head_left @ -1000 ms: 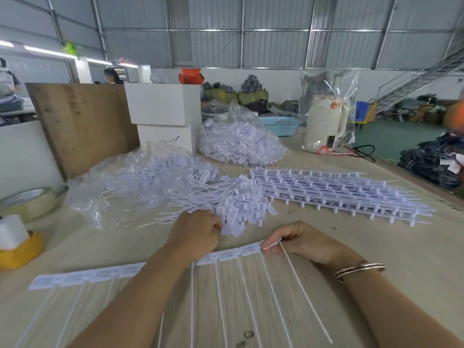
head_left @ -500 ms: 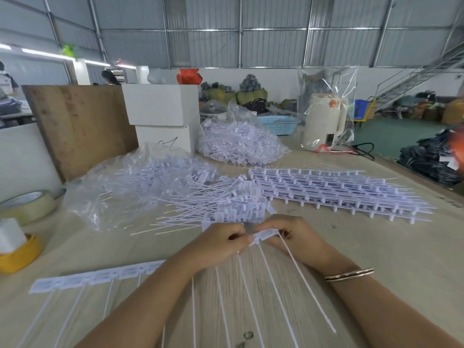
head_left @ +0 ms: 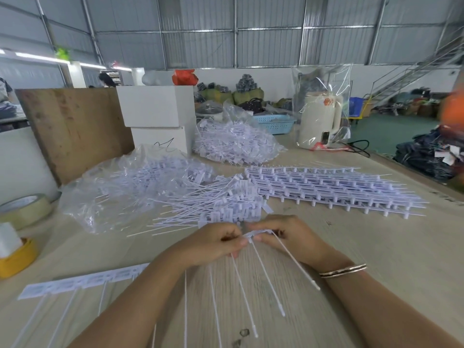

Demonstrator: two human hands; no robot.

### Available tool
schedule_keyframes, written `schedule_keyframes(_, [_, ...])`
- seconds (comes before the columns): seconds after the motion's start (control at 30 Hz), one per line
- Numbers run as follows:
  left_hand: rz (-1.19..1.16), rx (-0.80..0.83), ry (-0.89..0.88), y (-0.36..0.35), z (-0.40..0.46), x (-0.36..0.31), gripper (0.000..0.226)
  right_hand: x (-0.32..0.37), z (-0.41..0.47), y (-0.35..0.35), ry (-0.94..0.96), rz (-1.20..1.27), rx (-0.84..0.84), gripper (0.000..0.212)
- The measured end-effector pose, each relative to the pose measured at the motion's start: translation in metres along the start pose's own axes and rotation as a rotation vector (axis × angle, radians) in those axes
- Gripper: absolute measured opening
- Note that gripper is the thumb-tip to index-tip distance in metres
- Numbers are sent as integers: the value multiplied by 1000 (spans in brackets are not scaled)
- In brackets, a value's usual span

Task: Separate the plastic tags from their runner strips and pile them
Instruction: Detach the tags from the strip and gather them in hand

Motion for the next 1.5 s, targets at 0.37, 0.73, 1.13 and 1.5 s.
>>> schedule_keyframes(0.37, [105, -108, -71, 3, 2, -2, 11, -8, 1, -5, -100, 175, 27, 15])
schedule_keyframes(0.73, [188, -127, -145, 0, 3, -7, 13, -9, 3, -3, -235, 292, 5, 35])
schedule_keyframes(1.13, [349, -137, -193, 6, -6, -10, 14, -26, 2, 14, -318, 212, -80, 20])
schedule_keyframes(1.5, [104, -151, -107, 11, -9, -10, 26, -22, -2, 2, -296, 112, 195, 47])
Point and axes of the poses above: each hand's wrist, its own z-axis towards the middle knuckle, its own y-axis out of the back of the hand, x = y × z, the point moved 6 cm from there along z, towards the middle knuckle, and after that the axes turned 6 degrees about -x, right-handed, at the moved point
